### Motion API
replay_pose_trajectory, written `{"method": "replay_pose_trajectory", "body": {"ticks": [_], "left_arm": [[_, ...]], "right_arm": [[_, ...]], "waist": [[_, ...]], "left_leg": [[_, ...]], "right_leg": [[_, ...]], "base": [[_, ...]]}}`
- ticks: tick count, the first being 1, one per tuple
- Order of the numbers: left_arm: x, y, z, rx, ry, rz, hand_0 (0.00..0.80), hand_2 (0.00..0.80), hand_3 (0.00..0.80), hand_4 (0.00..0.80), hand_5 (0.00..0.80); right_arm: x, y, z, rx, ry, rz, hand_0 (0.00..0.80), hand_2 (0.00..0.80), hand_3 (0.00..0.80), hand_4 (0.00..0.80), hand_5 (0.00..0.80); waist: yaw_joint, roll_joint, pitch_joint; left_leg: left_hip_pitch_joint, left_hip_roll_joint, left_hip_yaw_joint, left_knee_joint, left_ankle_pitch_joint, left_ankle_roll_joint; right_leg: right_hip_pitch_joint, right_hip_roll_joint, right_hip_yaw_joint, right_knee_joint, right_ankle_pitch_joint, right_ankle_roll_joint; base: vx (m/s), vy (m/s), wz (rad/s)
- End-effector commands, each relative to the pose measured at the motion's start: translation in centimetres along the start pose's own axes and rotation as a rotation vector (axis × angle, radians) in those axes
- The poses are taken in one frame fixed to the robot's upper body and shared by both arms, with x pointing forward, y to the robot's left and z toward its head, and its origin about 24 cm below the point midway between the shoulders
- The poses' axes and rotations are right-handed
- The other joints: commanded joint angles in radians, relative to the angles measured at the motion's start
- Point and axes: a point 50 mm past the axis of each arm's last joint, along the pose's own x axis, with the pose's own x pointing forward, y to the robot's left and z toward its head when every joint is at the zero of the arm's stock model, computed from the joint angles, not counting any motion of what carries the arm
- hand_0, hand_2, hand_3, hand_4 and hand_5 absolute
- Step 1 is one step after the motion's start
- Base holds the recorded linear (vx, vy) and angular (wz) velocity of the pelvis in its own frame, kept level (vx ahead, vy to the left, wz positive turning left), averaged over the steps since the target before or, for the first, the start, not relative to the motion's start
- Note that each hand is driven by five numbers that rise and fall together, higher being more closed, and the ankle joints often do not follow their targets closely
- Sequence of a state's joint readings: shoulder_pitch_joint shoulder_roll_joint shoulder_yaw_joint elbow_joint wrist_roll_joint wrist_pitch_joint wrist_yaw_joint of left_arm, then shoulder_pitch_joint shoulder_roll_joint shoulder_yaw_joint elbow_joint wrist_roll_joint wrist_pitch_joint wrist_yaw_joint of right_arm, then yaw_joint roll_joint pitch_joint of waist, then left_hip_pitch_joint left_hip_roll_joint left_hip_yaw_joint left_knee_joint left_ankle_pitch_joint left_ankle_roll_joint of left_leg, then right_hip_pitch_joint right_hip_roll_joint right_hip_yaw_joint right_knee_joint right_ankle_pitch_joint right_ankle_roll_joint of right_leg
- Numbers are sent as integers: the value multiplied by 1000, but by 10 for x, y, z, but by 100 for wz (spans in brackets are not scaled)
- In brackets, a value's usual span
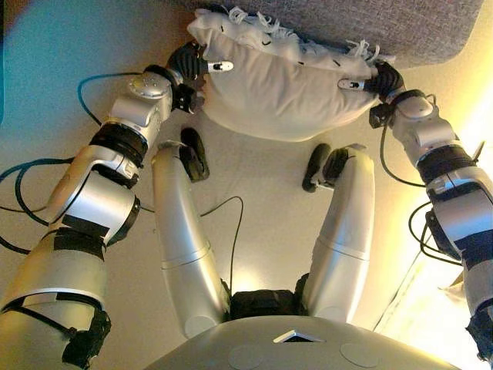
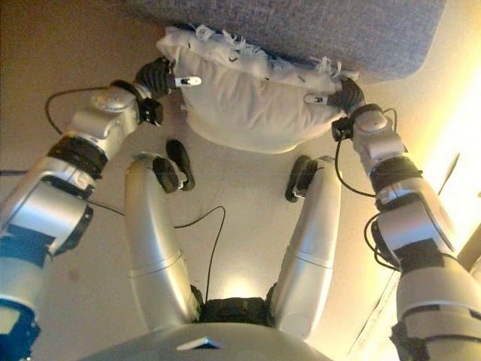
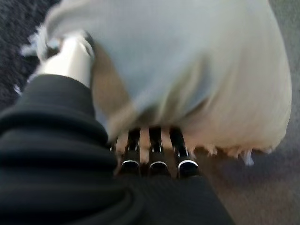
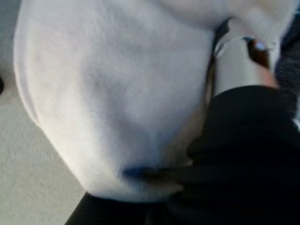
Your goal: Pick up the cushion and take it to the sofa
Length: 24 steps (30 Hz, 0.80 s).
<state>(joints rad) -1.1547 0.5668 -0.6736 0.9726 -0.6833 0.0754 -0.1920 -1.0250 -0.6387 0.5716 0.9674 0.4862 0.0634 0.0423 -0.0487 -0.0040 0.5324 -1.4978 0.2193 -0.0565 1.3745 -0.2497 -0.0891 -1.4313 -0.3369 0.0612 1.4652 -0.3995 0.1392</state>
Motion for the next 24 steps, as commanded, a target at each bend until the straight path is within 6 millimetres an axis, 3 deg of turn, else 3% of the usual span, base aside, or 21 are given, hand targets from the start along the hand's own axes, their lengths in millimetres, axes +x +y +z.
{"method": "replay_pose_trajectory", "body": {"ticks": [1,10,14,18,20,24], "left_arm": [[10,-26,29,7,-115,-119,800,800,800,800,800],[8,-21,32,-9,-169,-95,800,800,800,800,800],[2,-17,38,-88,-290,-57,800,800,800,800,800],[-5,-24,34,-121,-377,-9,800,800,800,800,800],[-12,-24,29,-170,-442,36,800,800,800,800,800],[-26,-31,21,-219,-567,93,800,800,800,800,800]], "right_arm": [[6,3,18,-49,-23,-57,800,800,800,800,800],[6,0,25,-42,-53,-130,800,800,800,800,800],[3,2,29,16,-114,-178,800,800,800,800,800],[-6,11,36,67,-244,-213,800,800,800,800,800],[-15,18,41,211,-329,-194,800,800,800,800,800],[-32,30,29,450,-472,-138,800,800,800,800,800]], "waist": [[-9,9,-12],[-8,11,-12],[-5,9,-12],[0,4,-12],[0,-1,-12],[-5,-1,-12]], "left_leg": [[18,27,34,9,-76,21],[27,33,35,-6,-68,14],[61,32,32,-46,-58,4],[147,33,34,-163,-23,-18],[239,32,41,-269,11,-36],[391,28,50,-452,78,-58]], "right_leg": [[-3,-21,-2,-180,190,-43],[8,-22,-11,-197,196,-45],[41,-14,-22,-226,195,-44],[123,7,-47,-305,212,-36],[209,34,-59,-368,225,-27],[358,63,-69,-497,253,-10]], "base": [[0,0,0],[0,0,0],[-10,-17,-1],[-27,-31,-3],[-18,-4,-6],[0,0,0]]}}
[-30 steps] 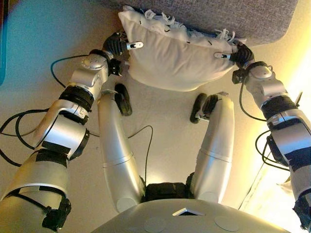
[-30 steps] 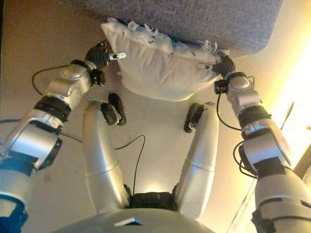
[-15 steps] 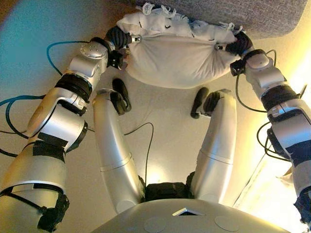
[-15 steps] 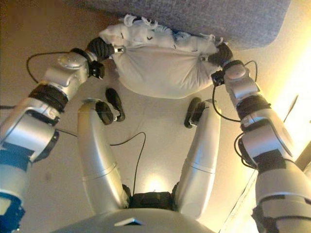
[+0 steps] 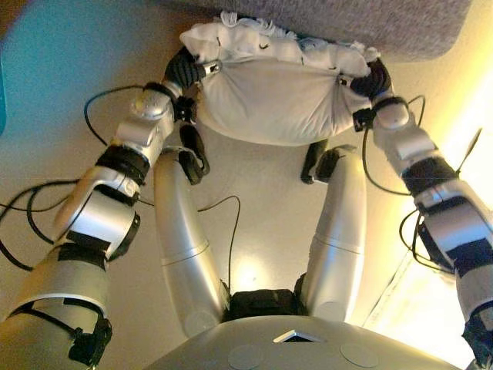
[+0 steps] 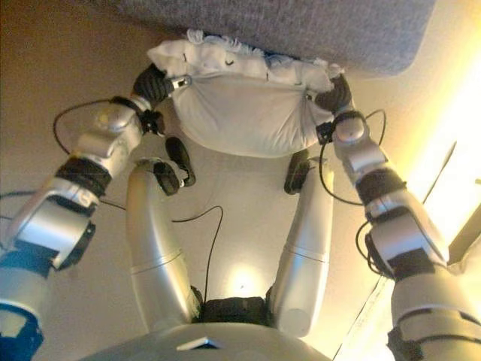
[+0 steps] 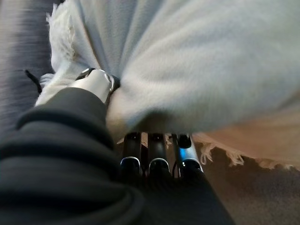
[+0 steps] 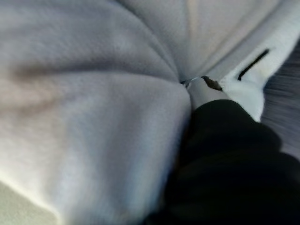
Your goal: Pick up the cushion and take it to the sofa
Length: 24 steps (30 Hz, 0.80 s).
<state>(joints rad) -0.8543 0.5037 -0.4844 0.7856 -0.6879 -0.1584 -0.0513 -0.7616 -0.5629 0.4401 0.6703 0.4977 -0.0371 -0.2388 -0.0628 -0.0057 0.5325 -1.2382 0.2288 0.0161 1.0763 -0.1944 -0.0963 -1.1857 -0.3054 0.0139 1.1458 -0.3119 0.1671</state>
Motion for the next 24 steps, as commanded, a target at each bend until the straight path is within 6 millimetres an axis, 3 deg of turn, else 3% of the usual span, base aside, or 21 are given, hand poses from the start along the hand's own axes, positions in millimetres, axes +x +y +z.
{"method": "replay_pose_trajectory", "body": {"ticks": [1,4,7,9,11,15,19,24], "left_arm": [[0,-23,65,-41,-404,-29,800,800,800,800,800],[-11,-29,61,-54,-437,-17,800,800,800,800,800],[-22,-32,43,-87,-398,-18,800,800,800,800,800],[-27,-34,28,-102,-343,-21,800,800,800,800,800],[-31,-31,8,-141,-266,3,800,800,800,800,800],[-50,-28,-23,-231,-209,86,800,800,800,800,800],[-75,-29,-50,-282,-161,126,800,800,800,800,800],[-88,-31,-65,-283,-87,101,800,800,800,800,800]], "right_arm": [[-9,2,50,337,-343,31,800,800,800,800,800],[-23,14,45,449,-382,100,800,800,800,800,800],[-38,26,29,494,-368,154,800,800,800,800,800],[-45,30,17,481,-330,169,800,800,800,800,800],[-47,31,2,446,-260,160,800,800,800,800,800],[-63,30,-31,537,-165,170,800,800,800,800,800],[-91,44,-55,534,-97,227,800,800,800,800,800],[-100,50,-69,567,-4,216,800,800,800,800,800]], "waist": [[8,0,-12],[8,-2,-15],[11,-8,-76],[18,-16,-117],[23,-18,-171],[38,-10,-264],[52,-1,-358],[77,0,-443]], "left_leg": [[171,16,-21,-199,39,-53],[291,7,-10,-317,83,-49],[430,-16,9,-448,123,-36],[508,-42,22,-532,172,-20],[624,-65,34,-626,190,-11],[820,-102,56,-787,209,0],[992,-116,76,-945,231,9],[1142,-115,102,-1075,249,9]], "right_leg": [[152,34,-24,-218,176,-37],[274,39,-31,-335,201,-35],[416,41,-58,-481,231,-32],[502,31,-87,-583,283,-29],[615,23,-109,-682,303,-13],[816,-6,-160,-857,339,4],[983,-3,-195,-1010,382,24],[1133,10,-247,-1105,393,42]], "base": [[3,-13,4],[39,-18,5],[173,-21,5],[125,23,8],[217,61,0],[242,56,-4],[221,-3,-6],[191,-12,13]]}}
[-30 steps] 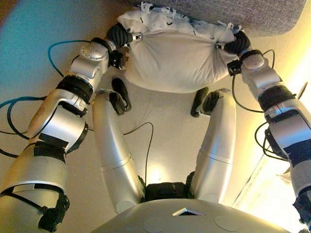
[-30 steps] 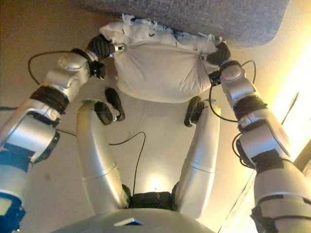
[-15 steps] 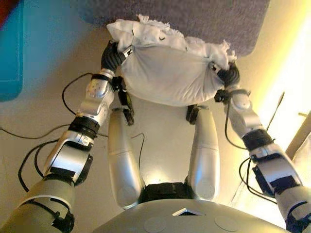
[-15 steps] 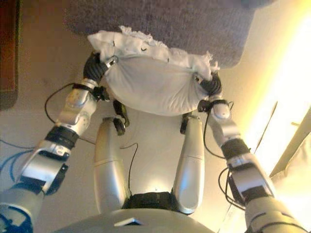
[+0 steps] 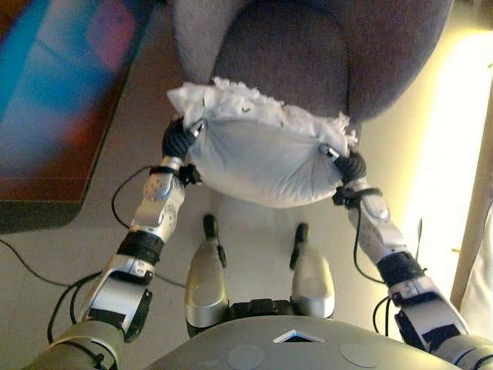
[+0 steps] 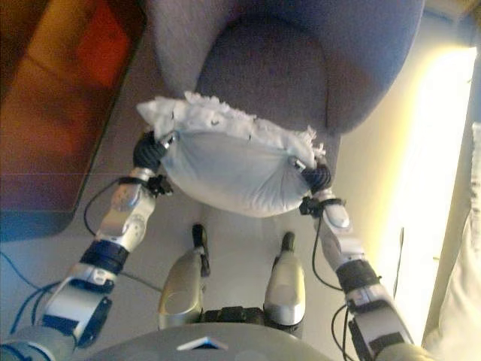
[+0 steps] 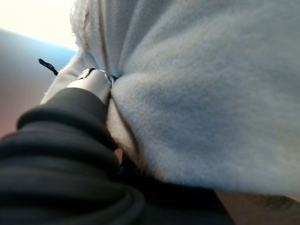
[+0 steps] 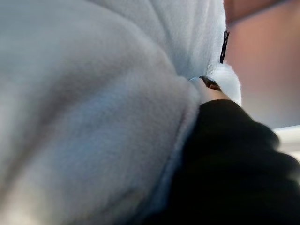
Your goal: Pick up the cushion and take it to the sofa
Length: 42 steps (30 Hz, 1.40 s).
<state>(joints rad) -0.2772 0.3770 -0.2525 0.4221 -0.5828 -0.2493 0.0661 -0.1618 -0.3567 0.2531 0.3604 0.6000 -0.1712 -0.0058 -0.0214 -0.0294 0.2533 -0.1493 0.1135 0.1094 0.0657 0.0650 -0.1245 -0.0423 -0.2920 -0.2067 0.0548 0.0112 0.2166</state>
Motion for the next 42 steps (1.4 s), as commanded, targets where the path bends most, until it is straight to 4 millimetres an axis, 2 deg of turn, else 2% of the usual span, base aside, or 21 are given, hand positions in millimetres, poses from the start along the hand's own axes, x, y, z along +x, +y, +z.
{"method": "replay_pose_trajectory", "body": {"ticks": [1,6,7,9,13,16,18,20,22,24,26,27,30,33,36,39,42], "left_arm": [[3,-21,19,-64,-111,-98,800,800,800,800,800],[-3,-14,10,-60,-60,-86,800,800,800,800,800],[-5,-13,10,-66,-49,-93,800,800,800,800,800],[-6,-16,6,-71,-22,-122,800,800,800,800,800],[-8,-18,0,-47,15,-140,800,800,800,800,800],[-6,-18,0,-37,28,-152,800,800,800,800,800],[-1,-18,2,-16,28,-171,800,800,800,800,800],[1,-18,5,-2,21,-183,800,800,800,800,800],[3,-16,9,3,16,-192,800,800,800,800,800],[4,-15,9,3,23,-198,800,800,800,800,800],[5,-17,8,7,28,-204,800,800,800,800,800],[6,-19,8,8,27,-204,800,800,800,800,800],[7,-24,7,1,20,-214,800,800,800,800,800],[7,-24,3,5,29,-221,800,800,800,800,800],[2,-23,-1,7,41,-217,800,800,800,800,800],[-2,-20,-2,4,37,-208,800,800,800,800,800],[-3,-20,-2,-19,35,-214,800,800,800,800,800]], "right_arm": [[8,15,26,120,-132,54,800,800,800,800,800],[8,17,17,147,-63,76,800,800,800,800,800],[5,14,15,150,-55,70,800,800,800,800,800],[0,9,13,155,-57,52,800,800,800,800,800],[-1,9,13,189,-53,54,800,800,800,800,800],[0,9,14,199,-57,46,800,800,800,800,800],[1,10,15,199,-71,28,800,800,800,800,800],[0,10,16,205,-80,19,800,800,800,800,800],[-2,10,15,212,-81,10,800,800,800,800,800],[-2,8,12,219,-75,6,800,800,800,800,800],[-2,7,10,210,-69,5,800,800,800,800,800],[-2,6,9,209,-67,8,800,800,800,800,800],[-4,1,8,201,-62,13,800,800,800,800,800],[-4,-4,8,199,-55,15,800,800,800,800,800],[-9,-4,4,198,-46,28,800,800,800,800,800],[-10,-3,5,165,-52,55,800,800,800,800,800],[-9,-2,13,129,-66,60,800,800,800,800,800]], "waist": [[38,23,-173],[35,10,-202],[30,4,-202],[23,1,-205],[28,7,-216],[27,3,-210],[23,10,-195],[17,23,-181],[2,36,-165],[-14,35,-158],[-31,28,-160],[-47,16,-157],[-80,-13,-151],[-104,-19,-145],[-119,-28,-143],[-127,-45,-140],[-135,-49,-157]], "left_leg": [[67,1,10,-64,-14,37],[110,12,59,23,-71,33],[104,17,93,76,-89,29],[117,26,152,101,-98,30],[156,-16,125,60,-109,63],[161,-46,120,67,-131,94],[167,-71,108,73,-149,122],[174,-79,113,80,-158,137],[193,-87,118,77,-161,145],[214,-104,114,69,-163,144],[229,-119,109,59,-167,137],[236,-132,102,63,-181,132],[245,-150,78,103,-240,126],[266,-136,60,134,-284,128],[309,-118,43,149,-324,136],[334,-98,28,197,-376,143],[347,-67,13,246,-394,123]], "right_leg": [[6,-1,-31,-19,68,-7],[61,0,-22,-11,45,-13],[75,-4,-30,-3,42,-19],[101,-19,-61,2,45,-23],[107,-42,-47,46,44,-21],[71,-80,-27,152,84,-25],[25,-104,-7,291,103,-39],[-31,-106,8,423,123,-53],[-77,-83,25,492,138,-66],[-97,-47,40,451,156,-67],[-111,-25,49,347,180,-63],[-126,-11,70,251,190,-54],[-161,-5,129,57,248,-23],[-194,5,178,-58,280,-5],[-233,14,196,-93,295,-2],[-240,30,222,-30,293,-12],[-230,43,247,16,273,-23]], "base": [[165,9,11],[151,52,6],[126,71,0],[143,123,17],[112,213,24],[50,183,9],[54,258,11],[51,242,19],[82,172,27],[153,40,8],[228,-72,12],[251,-138,24],[291,-179,50],[384,-182,59],[442,-209,-53],[437,-228,1],[468,-223,43]]}}
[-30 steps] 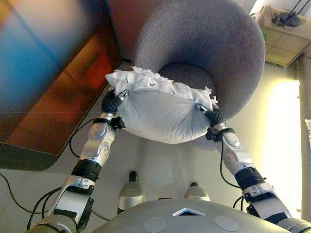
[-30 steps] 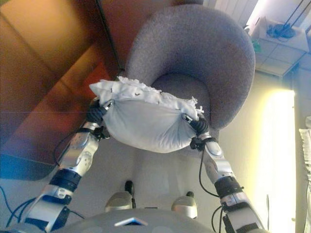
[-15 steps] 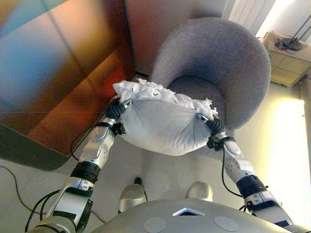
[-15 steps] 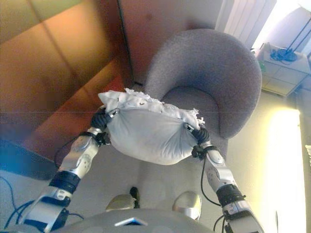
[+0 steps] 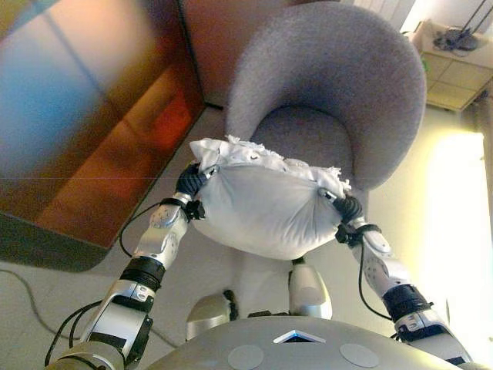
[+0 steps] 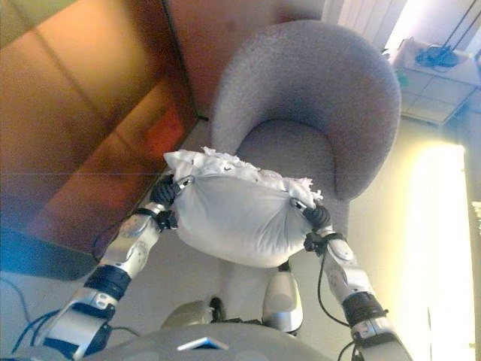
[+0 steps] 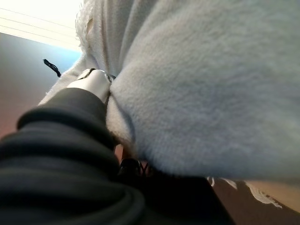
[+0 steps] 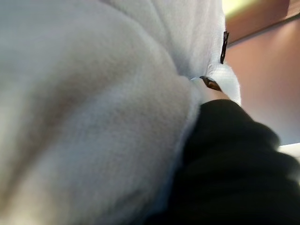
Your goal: Pick up the cushion and take it to the sofa
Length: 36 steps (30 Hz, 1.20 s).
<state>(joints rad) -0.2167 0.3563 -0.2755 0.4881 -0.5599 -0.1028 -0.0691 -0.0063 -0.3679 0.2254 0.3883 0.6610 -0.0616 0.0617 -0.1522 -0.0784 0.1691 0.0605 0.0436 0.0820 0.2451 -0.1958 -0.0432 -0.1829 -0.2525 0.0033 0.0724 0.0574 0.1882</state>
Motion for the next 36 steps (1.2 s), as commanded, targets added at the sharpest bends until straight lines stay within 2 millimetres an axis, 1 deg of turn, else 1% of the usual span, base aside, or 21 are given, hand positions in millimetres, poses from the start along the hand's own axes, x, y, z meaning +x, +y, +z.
{"method": "replay_pose_trajectory", "body": {"ticks": [1,2,3,4,6,7,8,9,11,13,15,17,19,20,22,26,30,31,33,35,36], "left_arm": [[4,-12,44,-28,-218,-104,800,800,800,800,800],[1,-10,41,-27,-209,-102,800,800,800,800,800],[-2,-8,39,-10,-202,-96,800,800,800,800,800],[-3,-7,37,-11,-197,-90,800,800,800,800,800],[-7,-3,34,-33,-199,-82,800,800,800,800,800],[-9,-1,33,-32,-199,-78,800,800,800,800,800],[-9,-2,34,-30,-201,-80,800,800,800,800,800],[-8,-2,34,-27,-203,-80,800,800,800,800,800],[-8,-4,34,-34,-207,-90,800,800,800,800,800],[-6,-9,35,-38,-217,-107,800,800,800,800,800],[-5,-12,37,-36,-224,-114,800,800,800,800,800],[-3,-13,40,-32,-230,-119,800,800,800,800,800],[-1,-14,43,-26,-232,-115,800,800,800,800,800],[0,-14,44,-25,-233,-114,800,800,800,800,800],[2,-15,46,-22,-232,-123,800,800,800,800,800],[12,-21,52,-8,-234,-162,800,800,800,800,800],[17,-28,57,39,-239,-168,800,800,800,800,800],[18,-28,59,47,-242,-166,800,800,800,800,800],[23,-30,62,69,-239,-158,800,800,800,800,800],[24,-28,62,78,-227,-156,800,800,800,800,800],[24,-27,64,82,-225,-155,800,800,800,800,800]], "right_arm": [[13,28,67,50,-297,122,800,800,800,800,800],[13,29,68,37,-292,121,800,800,800,800,800],[12,30,68,26,-288,126,800,800,800,800,800],[11,31,67,17,-282,132,800,800,800,800,800],[10,31,63,-16,-271,130,800,800,800,800,800],[9,30,62,-18,-268,130,800,800,800,800,800],[8,30,62,-11,-270,127,800,800,800,800,800],[8,29,62,-10,-271,127,800,800,800,800,800],[6,26,61,-16,-278,123,800,800,800,800,800],[5,25,62,-23,-286,128,800,800,800,800,800],[5,24,65,-27,-288,129,800,800,800,800,800],[7,22,69,-16,-288,125,800,800,800,800,800],[11,22,74,-18,-292,116,800,800,800,800,800],[13,22,77,-24,-295,108,800,800,800,800,800],[14,22,79,-33,-300,89,800,800,800,800,800],[10,18,81,-60,-326,43,800,800,800,800,800],[10,18,86,2,-354,22,800,800,800,800,800],[11,19,86,16,-361,21,800,800,800,800,800],[17,25,85,45,-375,13,800,800,800,800,800],[21,29,84,64,-372,7,800,800,800,800,800],[23,32,82,74,-368,11,800,800,800,800,800]], "waist": [[-8,17,-88],[-13,31,-101],[-20,38,-111],[-25,40,-120],[-33,48,-139],[-35,50,-143],[-34,45,-147],[-35,41,-149],[-36,35,-152],[-32,32,-152],[-24,41,-151],[-8,55,-147],[18,67,-135],[30,73,-127],[39,80,-117],[17,87,-113],[16,92,-105],[21,92,-100],[29,100,-84],[39,96,-80],[47,89,-84]], "left_leg": [[163,53,43,62,-60,11],[180,92,42,60,30,-18],[184,119,47,61,76,-33],[183,137,54,74,113,-40],[175,170,74,112,203,-60],[165,181,80,130,230,-68],[135,192,90,178,253,-65],[114,192,92,204,250,-60],[78,212,118,226,256,-56],[60,224,117,166,251,-47],[59,221,86,65,277,-52],[52,207,40,-50,300,-65],[30,181,-8,-127,301,-78],[13,172,-12,-149,291,-83],[-11,168,18,-171,284,-88],[-50,162,154,-162,236,-72],[-57,115,140,-153,204,-39],[-63,103,141,-144,191,-26],[-55,87,142,-138,177,-7],[-35,75,140,-149,175,-7],[-31,73,142,-156,178,-18]], "right_leg": [[-81,32,37,50,176,2],[-77,56,41,81,154,-9],[-67,77,50,90,132,-18],[-52,98,61,90,112,-28],[-21,136,60,82,84,-62],[-11,148,59,79,74,-75],[10,158,50,72,62,-96],[20,160,46,68,58,-104],[48,163,28,58,45,-122],[76,163,15,51,25,-127],[101,173,18,45,6,-125],[128,178,19,38,-15,-117],[156,171,6,40,-44,-103],[171,163,-4,47,-65,-97],[191,152,-26,62,-93,-89],[200,110,-94,125,-130,-70],[164,72,-94,234,-114,-40],[146,57,-100,284,-104,-36],[64,29,-93,447,-42,-40],[46,12,-100,432,-10,-41],[59,-4,-115,339,1,-42]], "base": [[389,-178,58],[434,-200,68],[396,-182,59],[418,-210,37],[360,-213,4],[292,-215,-7],[279,-215,-6],[256,-187,-3],[192,-85,6],[160,39,10],[133,117,17],[138,143,22],[151,129,20],[135,113,0],[110,121,-7],[59,162,20],[45,202,10],[10,177,0],[18,131,-12],[95,-23,-38],[118,-151,-36]]}}
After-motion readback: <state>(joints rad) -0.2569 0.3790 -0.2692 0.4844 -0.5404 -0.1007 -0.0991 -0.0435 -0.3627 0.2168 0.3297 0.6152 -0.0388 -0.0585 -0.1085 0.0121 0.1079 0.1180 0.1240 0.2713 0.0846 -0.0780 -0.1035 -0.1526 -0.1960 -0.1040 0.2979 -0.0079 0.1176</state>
